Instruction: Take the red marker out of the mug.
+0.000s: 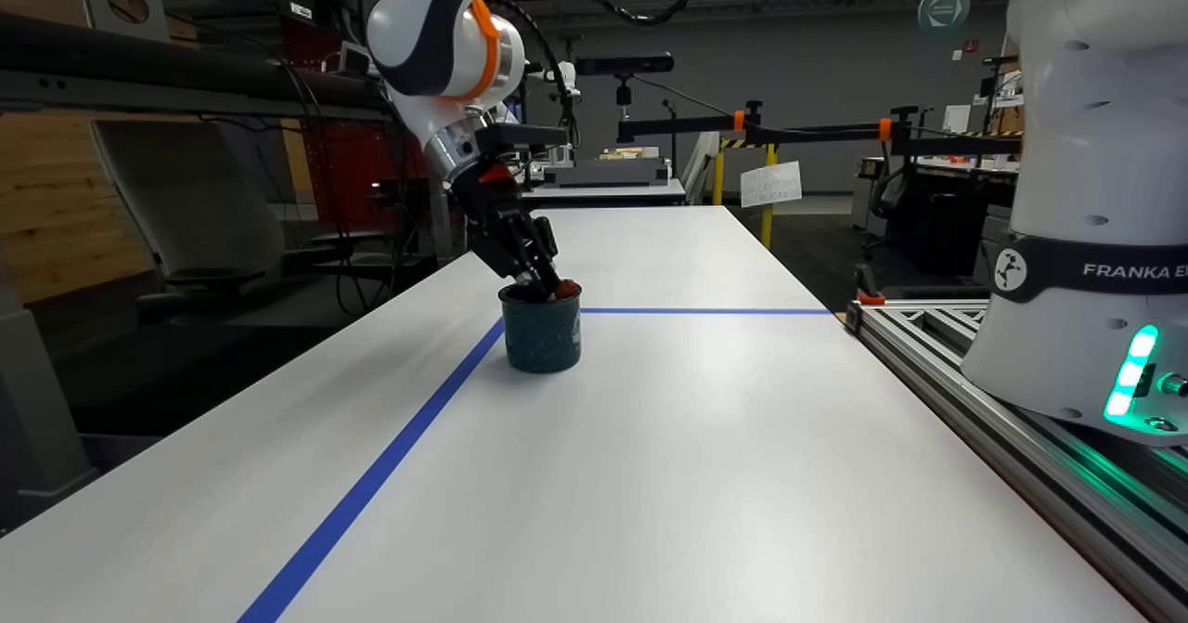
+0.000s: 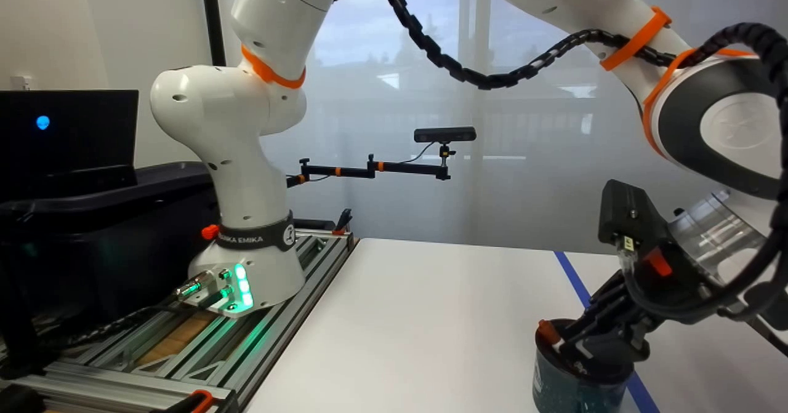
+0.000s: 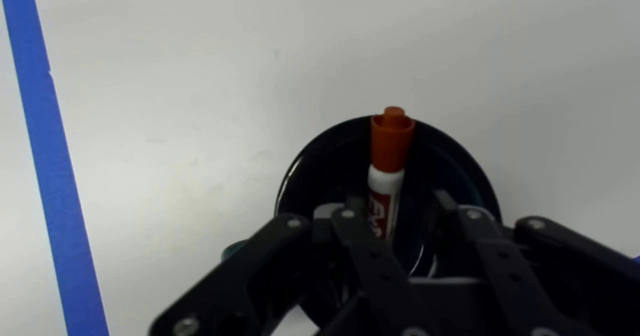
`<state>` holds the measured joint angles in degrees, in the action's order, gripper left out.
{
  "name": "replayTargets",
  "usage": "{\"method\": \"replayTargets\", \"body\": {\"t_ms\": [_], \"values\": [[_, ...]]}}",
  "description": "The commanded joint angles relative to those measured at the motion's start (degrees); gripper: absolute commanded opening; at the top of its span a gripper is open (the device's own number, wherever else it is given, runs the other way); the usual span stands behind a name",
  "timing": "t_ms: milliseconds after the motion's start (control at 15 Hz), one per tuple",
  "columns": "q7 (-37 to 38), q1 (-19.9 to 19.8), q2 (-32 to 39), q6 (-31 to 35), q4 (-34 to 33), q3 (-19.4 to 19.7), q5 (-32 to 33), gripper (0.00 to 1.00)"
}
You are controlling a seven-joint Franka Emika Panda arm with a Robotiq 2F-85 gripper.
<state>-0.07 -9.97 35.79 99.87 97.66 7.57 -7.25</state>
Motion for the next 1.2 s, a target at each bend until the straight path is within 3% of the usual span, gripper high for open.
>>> {"method": "replayTargets", "body": {"t_ms": [0,267,333,533,600,1133], "values": [[1.3,0.0,1.7,-2.2,-2.1,-0.3,1.1,0.36],[1.4,0.0,3.2,-2.8,-2.6,-0.3,1.1,0.34],[1.4,0.0,3.6,-3.0,-2.8,-0.4,1.1,0.11],[0.5,-0.5,2.4,-4.6,-2.7,-0.7,0.3,0.00],[0.3,-0.6,1.1,-5.0,-2.2,-0.7,0.2,0.05],[-3.2,0.1,-7.9,-10.1,1.9,-1.6,0.4,0.05]]}}
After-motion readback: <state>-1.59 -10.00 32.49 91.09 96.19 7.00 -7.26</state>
